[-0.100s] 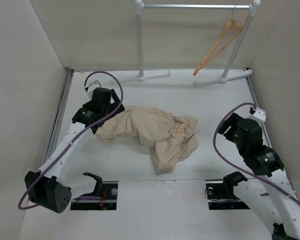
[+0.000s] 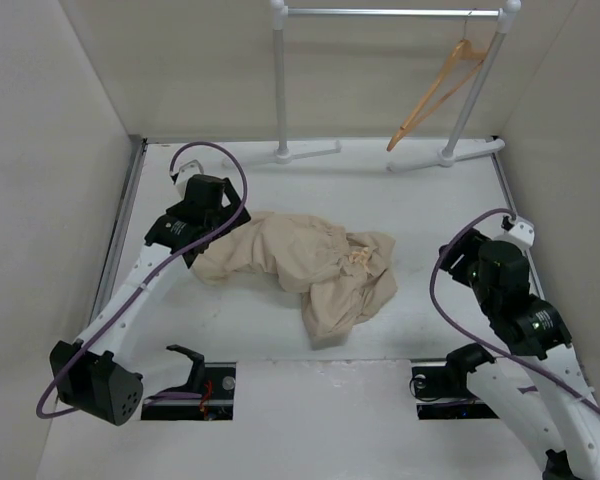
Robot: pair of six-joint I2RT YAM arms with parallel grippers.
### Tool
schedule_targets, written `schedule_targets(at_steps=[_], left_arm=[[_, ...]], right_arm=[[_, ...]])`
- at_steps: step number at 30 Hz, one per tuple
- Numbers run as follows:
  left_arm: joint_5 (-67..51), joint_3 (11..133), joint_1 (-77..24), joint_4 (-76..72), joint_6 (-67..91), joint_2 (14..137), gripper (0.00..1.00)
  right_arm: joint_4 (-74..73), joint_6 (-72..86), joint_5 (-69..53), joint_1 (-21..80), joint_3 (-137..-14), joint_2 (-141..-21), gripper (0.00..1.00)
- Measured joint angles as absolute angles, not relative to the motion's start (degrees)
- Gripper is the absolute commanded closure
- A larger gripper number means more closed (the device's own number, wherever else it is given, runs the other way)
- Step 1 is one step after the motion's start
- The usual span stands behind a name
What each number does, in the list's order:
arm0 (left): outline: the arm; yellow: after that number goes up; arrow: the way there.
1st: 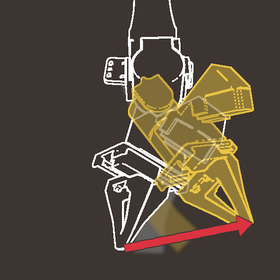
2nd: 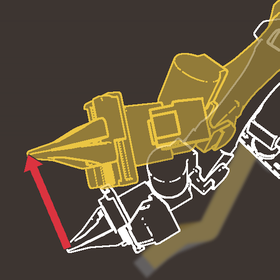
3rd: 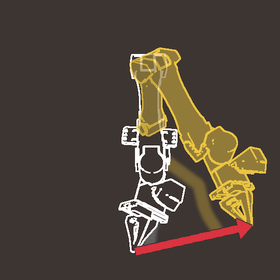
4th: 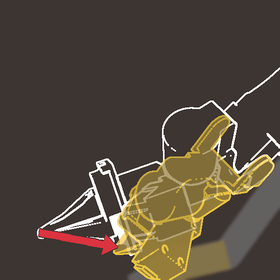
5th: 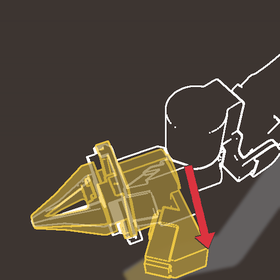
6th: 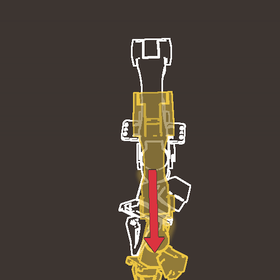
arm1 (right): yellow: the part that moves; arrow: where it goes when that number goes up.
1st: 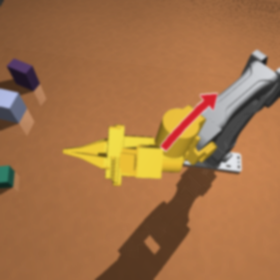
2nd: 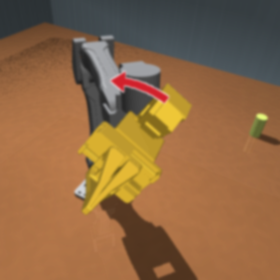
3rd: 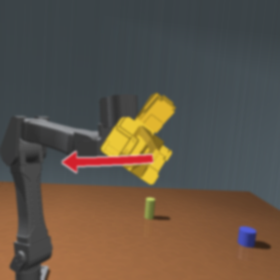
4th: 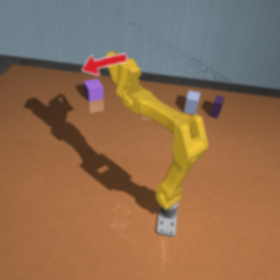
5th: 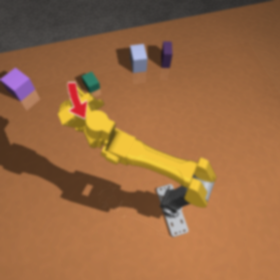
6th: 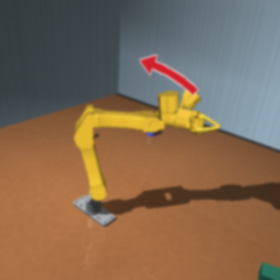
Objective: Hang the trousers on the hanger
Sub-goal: Flatten out the trousers at the center of the board.
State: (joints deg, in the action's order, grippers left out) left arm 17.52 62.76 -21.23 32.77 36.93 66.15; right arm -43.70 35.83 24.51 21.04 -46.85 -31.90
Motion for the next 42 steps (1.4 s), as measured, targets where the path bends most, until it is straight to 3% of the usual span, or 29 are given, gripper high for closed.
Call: schedule_targets(at_steps=[6,9,11,12,14,16,18,20,25,28,42], left_arm=[[17.52,62.89,-20.69,31.83,35.57,66.13,0.00],[18.92,62.89,-20.51,31.11,34.98,65.45,0.04],[19.18,62.89,-20.51,30.87,34.98,64.60,0.63],[19.14,62.89,-20.51,30.68,34.65,64.20,0.77],[19.29,62.89,-20.49,30.17,34.72,63.88,0.84],[18.96,62.89,-19.99,30.46,34.52,63.96,0.85],[19.07,62.89,-19.73,31.44,34.68,64.25,0.82],[19.11,62.85,-19.92,31.79,34.81,64.36,0.76],[18.94,58.43,-20.75,31.14,35.64,62.02,0.49],[18.65,55.31,-20.93,31.00,36.34,59.70,0.45],[12.69,47.00,-16.27,29.41,38.24,52.97,0.42]], right_arm=[[-43.79,35.29,22.04,20.93,-47.16,-33.32,0.84],[-43.97,34.65,20.80,21.06,-48.07,-35.81,0.92],[-44.01,34.20,18.92,21.87,-50.26,-39.33,0.93],[-43.75,33.95,17.96,22.70,-51.37,-41.25,0.93],[-42.30,33.52,15.92,24.91,-53.06,-45.04,0.92],[-39.68,32.77,13.43,27.42,-54.68,-50.30,0.89],[-36.34,31.83,10.94,29.02,-56.34,-56.49,0.76],[-32.95,31.00,8.69,29.87,-58.17,-64.34,0.62],[-24.58,29.28,6.44,30.13,-63.05,-81.91,0.45],[-22.55,28.01,5.04,30.11,-66.76,-90.37,0.38],[-18.50,29.85,5.48,31.07,-78.67,-113.84,0.31]])
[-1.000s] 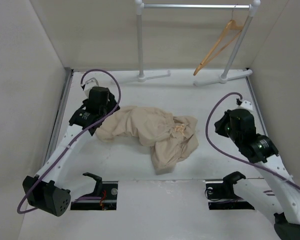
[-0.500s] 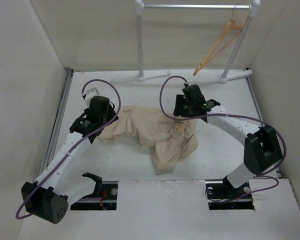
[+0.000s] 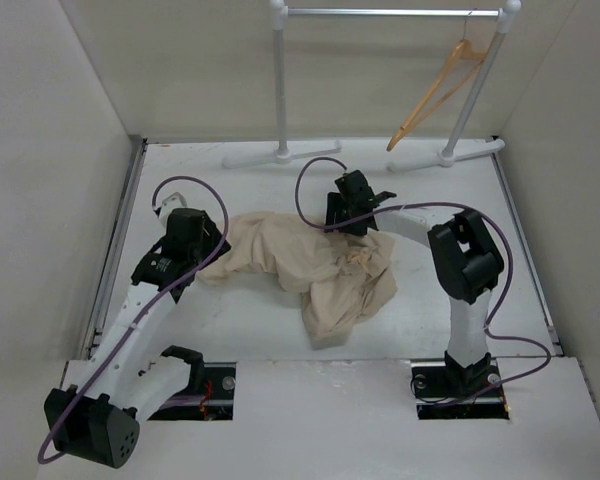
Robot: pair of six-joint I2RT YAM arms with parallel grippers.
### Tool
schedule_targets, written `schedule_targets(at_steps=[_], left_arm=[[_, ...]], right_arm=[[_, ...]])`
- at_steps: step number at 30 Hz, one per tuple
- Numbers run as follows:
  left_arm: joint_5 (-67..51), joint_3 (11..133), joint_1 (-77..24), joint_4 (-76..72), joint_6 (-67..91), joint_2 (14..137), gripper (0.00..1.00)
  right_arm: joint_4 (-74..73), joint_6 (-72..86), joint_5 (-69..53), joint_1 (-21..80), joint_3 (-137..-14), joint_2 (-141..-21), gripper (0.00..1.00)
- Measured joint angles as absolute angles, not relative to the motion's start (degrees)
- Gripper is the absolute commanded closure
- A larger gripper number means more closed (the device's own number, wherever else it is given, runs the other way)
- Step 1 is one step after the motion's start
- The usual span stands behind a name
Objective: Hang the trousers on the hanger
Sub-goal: Flatten out the trousers at the center of the board.
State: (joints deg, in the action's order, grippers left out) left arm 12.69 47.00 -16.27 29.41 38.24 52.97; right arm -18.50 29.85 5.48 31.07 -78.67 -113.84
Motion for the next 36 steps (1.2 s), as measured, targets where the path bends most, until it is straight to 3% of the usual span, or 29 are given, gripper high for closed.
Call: schedule_targets(at_steps=[6,8,15,22,28,34,36], left_arm=[[9.58,45.06,-11.20,29.02,38.65,51.29,0.42],[8.99,44.53,-9.87,28.93,38.68,50.72,0.41],[7.33,43.55,-2.39,28.42,39.09,50.35,0.33],[6.61,43.55,-0.01,24.34,40.25,57.14,0.32],[6.50,43.53,-0.12,15.14,41.45,71.26,0.35],[6.72,46.61,-2.81,8.62,41.10,88.23,0.48],[7.68,50.13,-3.29,7.38,40.91,92.31,0.77]], right_arm=[[-18.72,35.46,2.42,31.09,-78.56,-114.43,0.83],[-17.69,37.06,0.80,31.09,-77.69,-114.45,0.88],[-15.99,37.12,3.57,31.05,-72.77,-105.14,0.89],[-17.89,34.30,12.34,28.58,-63.88,-67.42,0.90],[-22.94,34.54,14.74,20.18,-56.88,-54.98,0.90],[-25.85,34.52,13.06,19.94,-54.39,-56.75,0.89],[-26.04,34.50,12.99,19.97,-54.39,-56.25,0.89]])
